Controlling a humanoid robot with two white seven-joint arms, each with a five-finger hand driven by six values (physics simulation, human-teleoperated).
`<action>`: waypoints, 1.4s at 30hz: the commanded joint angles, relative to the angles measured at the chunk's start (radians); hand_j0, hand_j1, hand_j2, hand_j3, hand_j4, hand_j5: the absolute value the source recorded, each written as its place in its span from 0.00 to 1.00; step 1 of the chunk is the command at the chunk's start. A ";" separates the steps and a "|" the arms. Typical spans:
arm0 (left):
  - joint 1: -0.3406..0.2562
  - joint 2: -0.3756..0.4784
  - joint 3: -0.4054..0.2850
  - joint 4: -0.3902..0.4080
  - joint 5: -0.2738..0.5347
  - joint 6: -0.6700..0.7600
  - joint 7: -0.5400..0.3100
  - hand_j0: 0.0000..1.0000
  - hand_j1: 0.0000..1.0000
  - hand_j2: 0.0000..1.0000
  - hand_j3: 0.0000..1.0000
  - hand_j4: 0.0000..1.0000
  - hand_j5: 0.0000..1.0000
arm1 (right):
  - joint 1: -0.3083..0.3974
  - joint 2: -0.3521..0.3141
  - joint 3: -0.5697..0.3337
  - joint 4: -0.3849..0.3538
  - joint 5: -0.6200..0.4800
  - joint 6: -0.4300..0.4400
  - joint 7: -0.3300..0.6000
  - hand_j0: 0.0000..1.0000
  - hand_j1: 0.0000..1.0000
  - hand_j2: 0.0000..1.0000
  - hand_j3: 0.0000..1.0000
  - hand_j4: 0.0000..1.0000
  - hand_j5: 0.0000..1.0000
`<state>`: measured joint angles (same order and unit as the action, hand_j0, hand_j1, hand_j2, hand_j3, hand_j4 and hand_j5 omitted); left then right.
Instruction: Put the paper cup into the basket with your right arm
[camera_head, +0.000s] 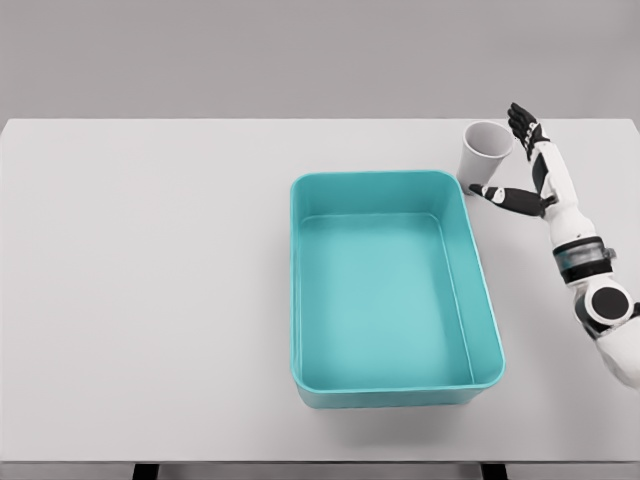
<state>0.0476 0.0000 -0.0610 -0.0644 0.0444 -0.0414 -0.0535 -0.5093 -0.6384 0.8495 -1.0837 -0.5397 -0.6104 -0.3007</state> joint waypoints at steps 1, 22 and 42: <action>0.000 0.000 0.001 0.000 0.000 0.000 0.000 1.00 1.00 1.00 1.00 1.00 1.00 | -0.002 0.002 0.002 0.002 0.003 0.000 0.000 1.00 1.00 1.00 1.00 1.00 1.00; 0.000 0.000 0.001 0.000 0.000 0.000 0.000 1.00 1.00 1.00 1.00 1.00 1.00 | -0.054 0.048 0.017 0.050 0.001 0.000 0.000 1.00 1.00 1.00 1.00 1.00 1.00; 0.000 0.000 0.001 0.000 0.000 0.000 0.000 1.00 1.00 1.00 1.00 1.00 1.00 | -0.094 0.046 0.023 0.122 0.013 0.015 0.014 1.00 1.00 1.00 1.00 1.00 1.00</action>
<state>0.0476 0.0000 -0.0610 -0.0645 0.0444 -0.0414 -0.0535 -0.6029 -0.5947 0.8717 -0.9707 -0.5271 -0.5956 -0.2869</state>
